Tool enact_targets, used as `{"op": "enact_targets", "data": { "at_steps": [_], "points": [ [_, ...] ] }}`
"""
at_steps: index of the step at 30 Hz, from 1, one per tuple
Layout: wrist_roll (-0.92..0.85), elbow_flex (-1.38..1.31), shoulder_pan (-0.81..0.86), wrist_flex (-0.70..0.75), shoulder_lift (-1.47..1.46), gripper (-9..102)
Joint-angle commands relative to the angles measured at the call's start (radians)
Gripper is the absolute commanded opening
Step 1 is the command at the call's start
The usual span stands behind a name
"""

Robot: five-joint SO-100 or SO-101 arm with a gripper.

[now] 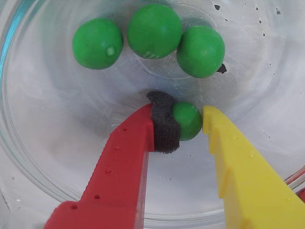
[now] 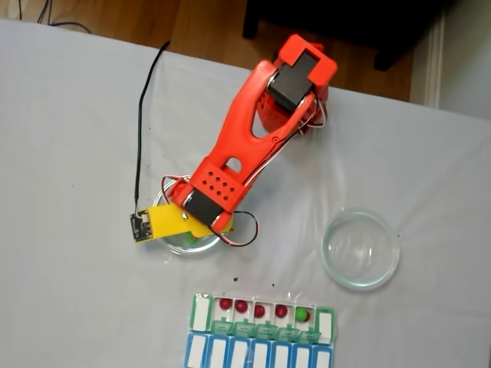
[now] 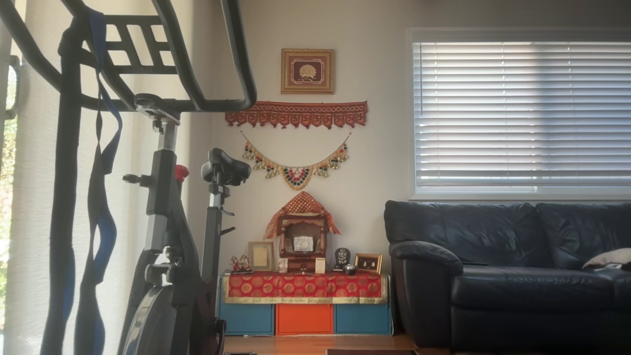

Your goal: Sort medicines into box.

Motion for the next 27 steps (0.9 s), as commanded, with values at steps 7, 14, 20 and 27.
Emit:
{"op": "enact_targets", "data": {
  "at_steps": [7,14,20,27],
  "points": [
    [0.040,-0.304,0.048,0.077,-0.040,2],
    [0.067,-0.503,0.057,0.187,-0.057,2],
    [0.158,-0.703,-0.046,0.324,-0.057,2],
    [0.348,-0.822,-0.212,0.387,-0.051,1]
  ]
}}
